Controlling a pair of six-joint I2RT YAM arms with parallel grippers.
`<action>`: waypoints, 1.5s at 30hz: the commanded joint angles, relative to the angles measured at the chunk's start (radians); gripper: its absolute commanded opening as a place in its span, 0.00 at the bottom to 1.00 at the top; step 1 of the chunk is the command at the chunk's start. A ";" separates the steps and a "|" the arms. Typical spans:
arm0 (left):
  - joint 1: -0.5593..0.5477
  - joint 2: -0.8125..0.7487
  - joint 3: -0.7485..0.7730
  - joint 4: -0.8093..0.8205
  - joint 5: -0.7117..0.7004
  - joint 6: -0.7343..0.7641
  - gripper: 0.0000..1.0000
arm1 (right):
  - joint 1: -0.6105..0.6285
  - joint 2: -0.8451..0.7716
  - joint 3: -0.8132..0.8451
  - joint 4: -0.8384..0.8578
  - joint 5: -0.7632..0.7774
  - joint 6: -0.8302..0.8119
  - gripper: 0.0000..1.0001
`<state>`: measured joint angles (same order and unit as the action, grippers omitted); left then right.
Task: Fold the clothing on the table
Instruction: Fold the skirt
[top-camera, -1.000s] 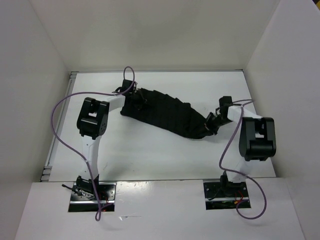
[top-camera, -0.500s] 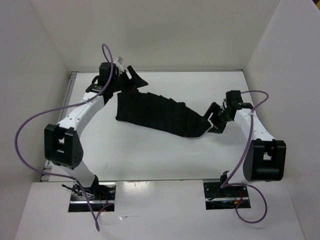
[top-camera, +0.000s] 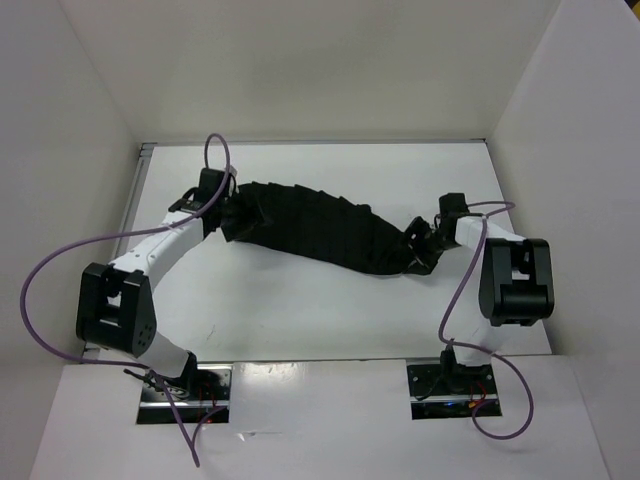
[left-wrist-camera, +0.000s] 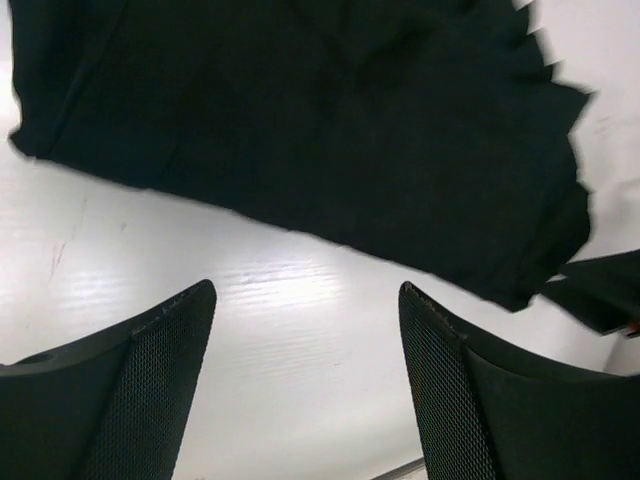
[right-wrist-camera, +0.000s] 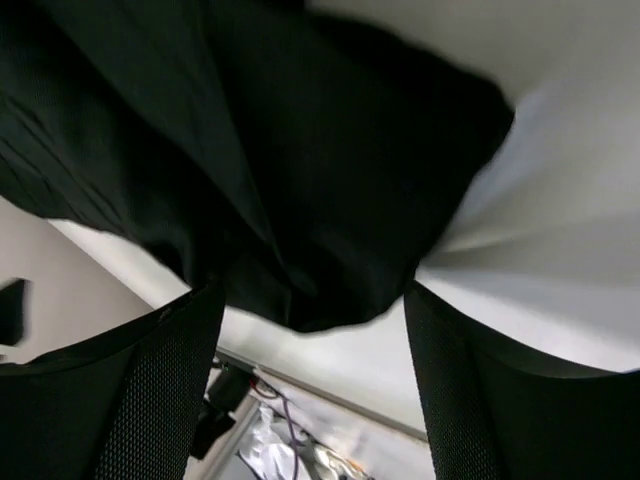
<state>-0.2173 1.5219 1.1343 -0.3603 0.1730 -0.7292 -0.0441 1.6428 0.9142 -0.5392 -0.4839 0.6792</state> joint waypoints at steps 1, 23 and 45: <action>0.010 -0.051 -0.076 0.007 0.008 0.021 0.81 | 0.000 0.040 0.001 0.171 -0.016 0.058 0.77; -0.057 0.040 0.028 -0.009 0.100 0.106 0.80 | 0.256 0.387 0.262 0.248 -0.137 -0.032 0.52; -0.234 0.415 0.292 0.015 -0.118 0.014 0.00 | 0.256 0.224 0.255 -0.010 0.036 -0.152 0.00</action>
<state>-0.4343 1.9053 1.3746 -0.3557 0.1013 -0.6834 0.2153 1.9274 1.1839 -0.5003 -0.4728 0.5591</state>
